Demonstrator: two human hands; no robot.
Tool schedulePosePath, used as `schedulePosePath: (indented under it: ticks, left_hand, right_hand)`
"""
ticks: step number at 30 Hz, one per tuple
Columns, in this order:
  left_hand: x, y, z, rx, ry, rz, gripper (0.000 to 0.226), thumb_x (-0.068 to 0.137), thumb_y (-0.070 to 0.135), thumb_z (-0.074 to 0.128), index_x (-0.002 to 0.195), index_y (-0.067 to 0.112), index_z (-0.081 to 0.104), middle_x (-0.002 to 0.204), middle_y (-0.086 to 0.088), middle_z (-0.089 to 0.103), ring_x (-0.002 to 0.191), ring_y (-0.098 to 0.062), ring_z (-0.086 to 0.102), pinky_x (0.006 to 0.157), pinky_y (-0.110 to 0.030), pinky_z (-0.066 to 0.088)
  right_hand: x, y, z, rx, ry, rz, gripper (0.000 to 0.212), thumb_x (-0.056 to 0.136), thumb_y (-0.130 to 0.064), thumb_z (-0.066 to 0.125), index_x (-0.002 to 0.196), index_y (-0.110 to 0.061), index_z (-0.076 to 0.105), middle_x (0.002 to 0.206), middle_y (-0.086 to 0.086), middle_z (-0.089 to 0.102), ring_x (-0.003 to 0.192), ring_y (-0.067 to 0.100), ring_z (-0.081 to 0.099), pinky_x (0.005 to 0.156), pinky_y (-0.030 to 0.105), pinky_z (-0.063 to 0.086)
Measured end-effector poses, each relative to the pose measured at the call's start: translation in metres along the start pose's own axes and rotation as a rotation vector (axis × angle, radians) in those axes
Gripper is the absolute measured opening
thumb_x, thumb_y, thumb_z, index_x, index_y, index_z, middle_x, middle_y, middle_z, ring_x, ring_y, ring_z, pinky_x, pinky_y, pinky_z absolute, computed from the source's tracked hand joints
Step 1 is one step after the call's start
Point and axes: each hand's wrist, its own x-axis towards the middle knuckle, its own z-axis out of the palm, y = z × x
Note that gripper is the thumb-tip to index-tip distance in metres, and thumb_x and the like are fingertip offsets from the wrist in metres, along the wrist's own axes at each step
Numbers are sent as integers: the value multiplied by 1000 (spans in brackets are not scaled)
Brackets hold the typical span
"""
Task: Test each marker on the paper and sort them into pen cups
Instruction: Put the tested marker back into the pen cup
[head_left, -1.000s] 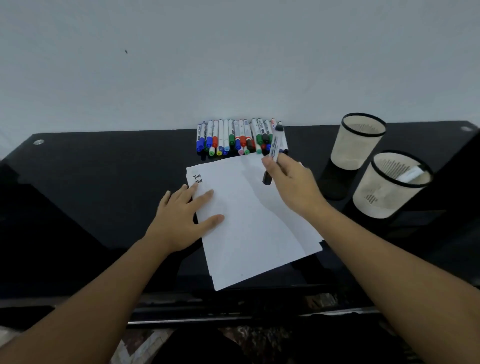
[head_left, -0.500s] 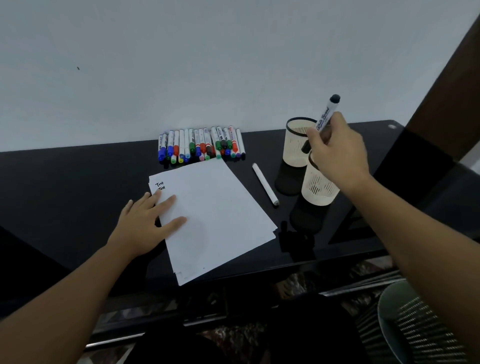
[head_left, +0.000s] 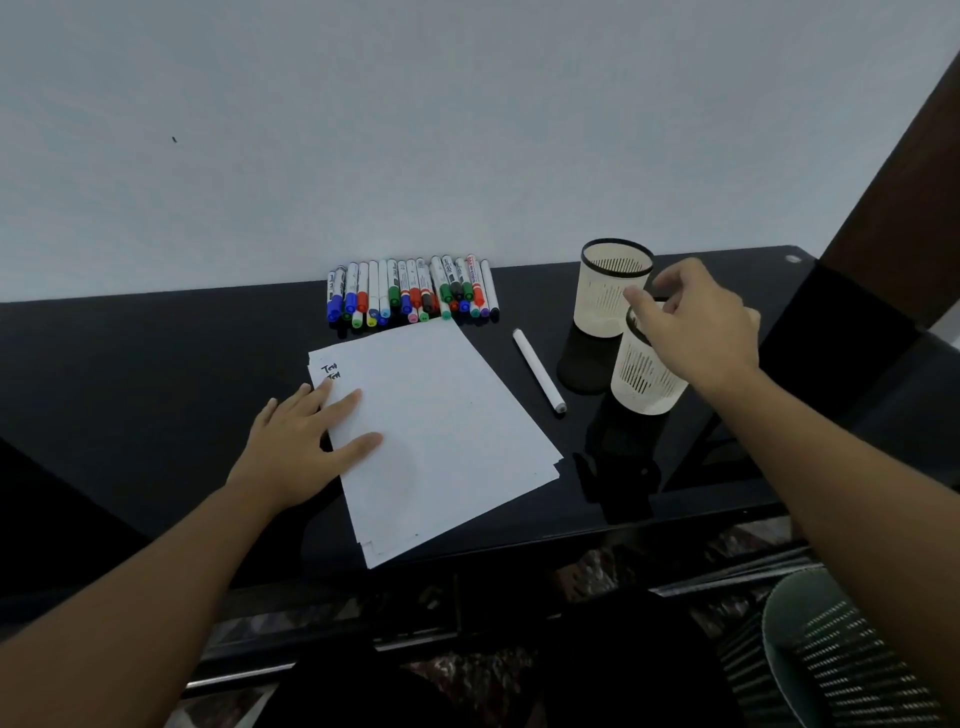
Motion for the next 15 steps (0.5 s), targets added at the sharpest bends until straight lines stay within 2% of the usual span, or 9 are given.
schedulePosePath:
  ticks: [4, 9, 15]
  left_hand:
    - [0, 1, 0, -3, 2, -5, 91, 77, 98, 17, 155, 52, 25, 169, 9, 11, 156, -13, 5, 126, -47, 0]
    - [0, 2, -1, 2, -9, -1, 94, 75, 98, 14, 156, 50, 24, 169, 8, 10, 156, -14, 4, 126, -48, 0]
    - [0, 4, -3, 12, -27, 7, 87, 81, 94, 19, 156, 50, 21, 170, 7, 9, 156, -15, 3, 126, -48, -2]
  right_hand:
    - [-4, -14, 2, 45, 61, -70, 41, 101, -57, 53, 122, -22, 53, 75, -12, 59, 84, 13, 60, 106, 43, 30]
    - [-9, -43, 11, 80, 107, -216, 35, 101, -56, 50, 117, -25, 53, 71, -9, 58, 74, 10, 60, 103, 37, 29]
    - [-16, -90, 45, 82, 12, -429, 23, 103, -42, 53, 115, -24, 58, 62, -13, 55, 67, 11, 58, 93, 37, 37]
